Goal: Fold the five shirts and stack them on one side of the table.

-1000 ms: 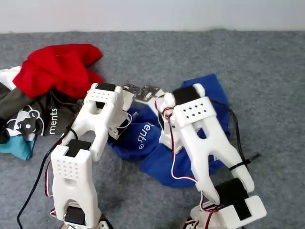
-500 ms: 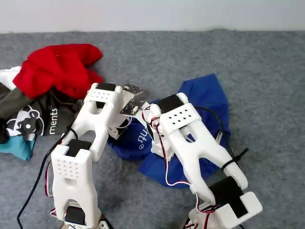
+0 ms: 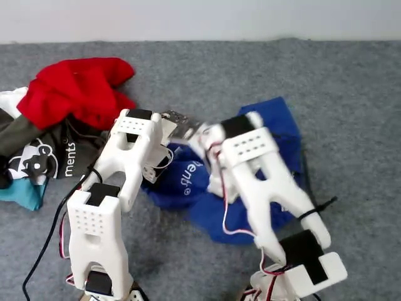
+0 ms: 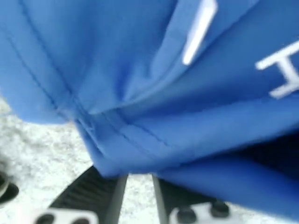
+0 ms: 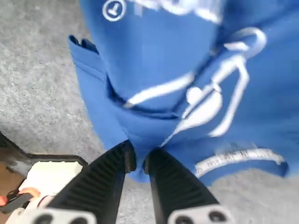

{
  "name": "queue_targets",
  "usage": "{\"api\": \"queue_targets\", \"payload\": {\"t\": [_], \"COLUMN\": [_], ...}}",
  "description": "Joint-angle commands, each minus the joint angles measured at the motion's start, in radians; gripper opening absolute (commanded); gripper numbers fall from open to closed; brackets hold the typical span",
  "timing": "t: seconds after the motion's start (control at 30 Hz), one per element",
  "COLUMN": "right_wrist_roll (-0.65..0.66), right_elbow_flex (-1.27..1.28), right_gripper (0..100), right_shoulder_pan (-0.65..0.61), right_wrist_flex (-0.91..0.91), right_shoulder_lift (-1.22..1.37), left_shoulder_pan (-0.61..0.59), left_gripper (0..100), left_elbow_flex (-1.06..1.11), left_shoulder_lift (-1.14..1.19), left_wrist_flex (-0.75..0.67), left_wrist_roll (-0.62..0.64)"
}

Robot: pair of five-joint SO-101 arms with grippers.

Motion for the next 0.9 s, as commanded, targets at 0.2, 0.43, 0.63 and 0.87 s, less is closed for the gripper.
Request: {"api": "queue_targets", "payload": {"t": [0.2,0.43,0.63,0.87], "right_wrist_roll": [0.002,0.002,-0.017,-0.041], "right_elbow_flex": [-0.077,0.003,-0.002,-0.002], "right_gripper": [0.9,0.9,0.9,0.9], "right_shoulder_pan": [0.168,0.171,0.199,0.487], "right_wrist_flex": [0.048,0.048,0.045,0.042], "right_shoulder_lift": [-0.285,-0.496,-0.699,-0.958], "left_shoulder_pan": [-0.025,-0.023,-0.025,-0.025], "left_gripper": [1,1,1,1], "left_elbow_flex": [-0.084,0.031,0.160,0.311], "left_shoulder_lift": [-0.094,-0.371,-0.603,-0.879], "left_wrist_flex": [0.212,0.212,0.212,0.213], "left_wrist_roll": [0.006,0.006,0.002,0.000]}}
